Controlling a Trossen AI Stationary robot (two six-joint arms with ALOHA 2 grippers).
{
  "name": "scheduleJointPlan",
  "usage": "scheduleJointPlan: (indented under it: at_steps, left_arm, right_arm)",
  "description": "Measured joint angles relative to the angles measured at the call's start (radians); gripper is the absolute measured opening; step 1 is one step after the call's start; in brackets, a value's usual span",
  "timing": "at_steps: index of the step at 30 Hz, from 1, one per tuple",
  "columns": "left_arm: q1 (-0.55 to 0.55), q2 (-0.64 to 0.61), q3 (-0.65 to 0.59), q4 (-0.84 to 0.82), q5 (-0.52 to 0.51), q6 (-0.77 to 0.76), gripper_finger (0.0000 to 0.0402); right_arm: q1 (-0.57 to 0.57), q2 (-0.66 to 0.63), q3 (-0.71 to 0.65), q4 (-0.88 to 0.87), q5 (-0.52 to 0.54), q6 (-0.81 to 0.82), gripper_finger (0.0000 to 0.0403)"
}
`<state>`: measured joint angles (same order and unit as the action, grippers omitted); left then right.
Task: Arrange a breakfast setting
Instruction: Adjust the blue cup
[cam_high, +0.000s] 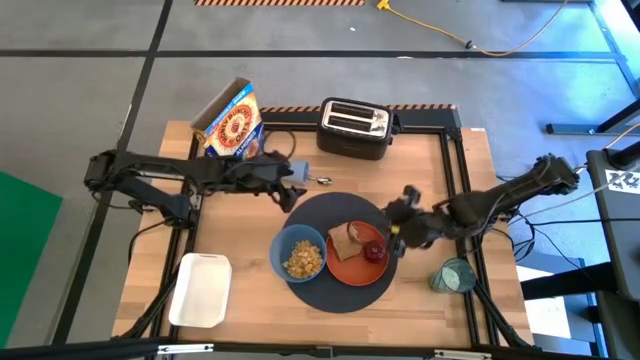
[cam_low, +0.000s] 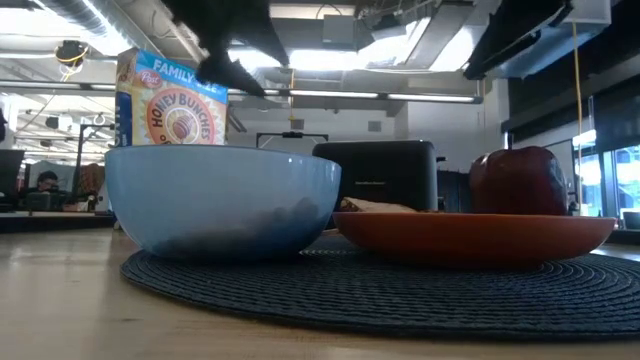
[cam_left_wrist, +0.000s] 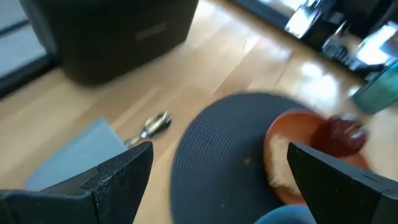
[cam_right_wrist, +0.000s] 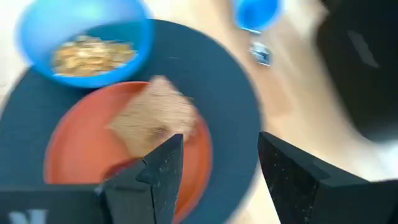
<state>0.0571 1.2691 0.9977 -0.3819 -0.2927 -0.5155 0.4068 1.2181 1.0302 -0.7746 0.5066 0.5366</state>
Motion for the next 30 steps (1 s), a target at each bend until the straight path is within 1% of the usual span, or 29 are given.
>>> scheduleJointPlan:
  at_steps: [2, 4, 6, 8, 12, 14, 15, 16, 17, 19, 20, 22, 23, 28, 30]
  left_arm:
    - [0.022, 0.046, -0.001, 0.02, 0.025, 0.03, 0.0366]
    - [0.042, 0.087, 0.008, 0.039, 0.051, 0.066, 0.0366]
    - [0.057, 0.128, 0.031, 0.028, 0.068, 0.11, 0.0366]
    - [0.072, 0.163, 0.067, 0.019, 0.085, 0.17, 0.0366]
    - [0.089, 0.233, 0.191, -0.124, 0.097, 0.4, 0.0366]
    - [0.1, 0.279, 0.26, -0.25, 0.072, 0.513, 0.0366]
    - [0.106, 0.305, 0.295, -0.299, 0.051, 0.542, 0.0366]
    - [0.116, 0.329, 0.327, -0.334, 0.02, 0.544, 0.0366]
    - [0.129, 0.352, 0.353, -0.366, -0.021, 0.513, 0.0366]
    - [0.163, 0.398, 0.407, -0.403, -0.09, 0.366, 0.0366]
    - [0.183, 0.418, 0.433, -0.409, -0.096, 0.27, 0.0366]
    - [0.22, 0.462, 0.479, -0.437, -0.063, 0.129, 0.0365]
    - [0.237, 0.484, 0.498, -0.44, -0.037, 0.1, 0.0364]
    - [0.279, 0.612, 0.587, -0.483, -0.01, 0.084, 0.0345]
    - [0.286, 0.659, 0.629, -0.531, 0.006, 0.066, 0.0336]
  right_arm:
    - [-0.044, -0.034, 0.015, -0.068, 0.007, 0.029, 0.0194]
    - [-0.103, -0.08, 0.011, -0.105, -0.01, 0.042, 0.0191]
    - [-0.169, -0.137, -0.005, -0.099, -0.064, 0.046, 0.0189]
    - [-0.241, -0.194, -0.031, -0.079, -0.152, 0.049, 0.0188]
    - [-0.366, -0.291, -0.092, -0.006, -0.346, 0.067, 0.0188]
    - [-0.403, -0.324, -0.117, 0.031, -0.407, 0.068, 0.0188]
    - [-0.418, -0.332, -0.127, 0.034, -0.421, 0.069, 0.0188]
    - [-0.43, -0.337, -0.134, 0.034, -0.42, 0.068, 0.0188]
    - [-0.439, -0.337, -0.138, 0.036, -0.416, 0.064, 0.0188]
    - [-0.459, -0.328, -0.148, 0.043, -0.378, 0.061, 0.0188]
    - [-0.468, -0.318, -0.15, 0.05, -0.358, 0.064, 0.0188]
    - [-0.485, -0.303, -0.153, 0.076, -0.341, 0.074, 0.0188]
    - [-0.491, -0.295, -0.155, 0.084, -0.341, 0.085, 0.0188]
    - [-0.495, -0.264, -0.156, 0.107, -0.312, 0.095, 0.0188]
    - [-0.495, -0.262, -0.156, 0.104, -0.302, 0.095, 0.0188]
